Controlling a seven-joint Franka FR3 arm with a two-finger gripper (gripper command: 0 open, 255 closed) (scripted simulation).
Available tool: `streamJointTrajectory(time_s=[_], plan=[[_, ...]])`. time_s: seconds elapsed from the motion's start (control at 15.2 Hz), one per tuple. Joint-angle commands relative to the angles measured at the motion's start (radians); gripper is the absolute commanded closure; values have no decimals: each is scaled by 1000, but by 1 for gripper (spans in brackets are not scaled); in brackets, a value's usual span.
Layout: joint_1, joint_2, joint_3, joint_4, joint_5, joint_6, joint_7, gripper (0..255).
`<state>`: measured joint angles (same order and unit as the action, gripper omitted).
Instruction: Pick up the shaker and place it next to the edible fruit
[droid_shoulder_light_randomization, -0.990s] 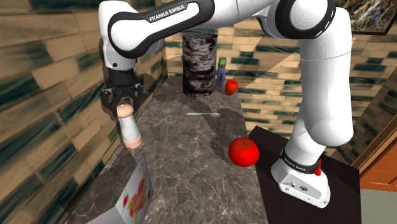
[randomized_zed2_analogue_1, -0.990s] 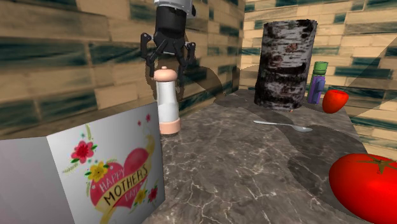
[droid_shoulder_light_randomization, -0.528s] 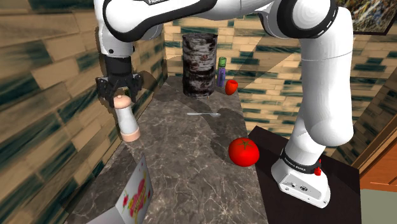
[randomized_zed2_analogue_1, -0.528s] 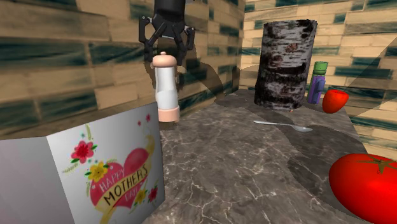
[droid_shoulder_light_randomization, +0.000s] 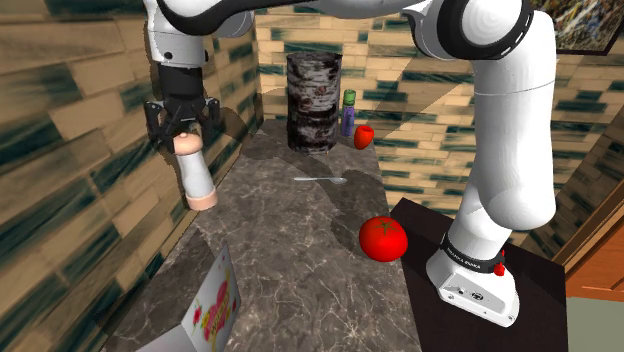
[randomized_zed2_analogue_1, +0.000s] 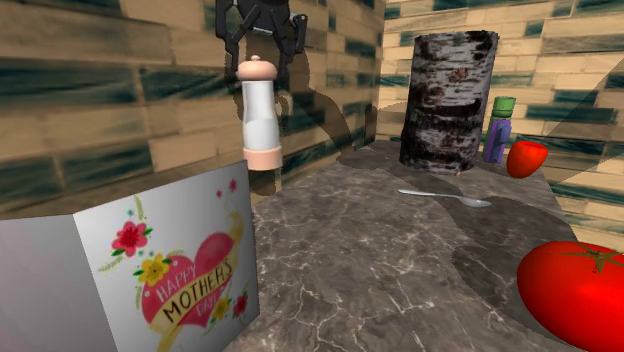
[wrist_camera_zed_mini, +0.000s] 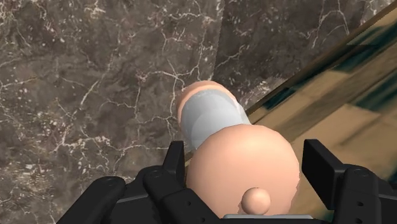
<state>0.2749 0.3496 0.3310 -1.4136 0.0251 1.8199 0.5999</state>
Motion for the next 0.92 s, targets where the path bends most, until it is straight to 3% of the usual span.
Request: streamJointTrajectory(time_s=[0.0, 0.86], plan=[[2, 1, 1, 28, -1, -27, 3, 255], [25, 49, 3, 276, -18, -226, 27, 255]])
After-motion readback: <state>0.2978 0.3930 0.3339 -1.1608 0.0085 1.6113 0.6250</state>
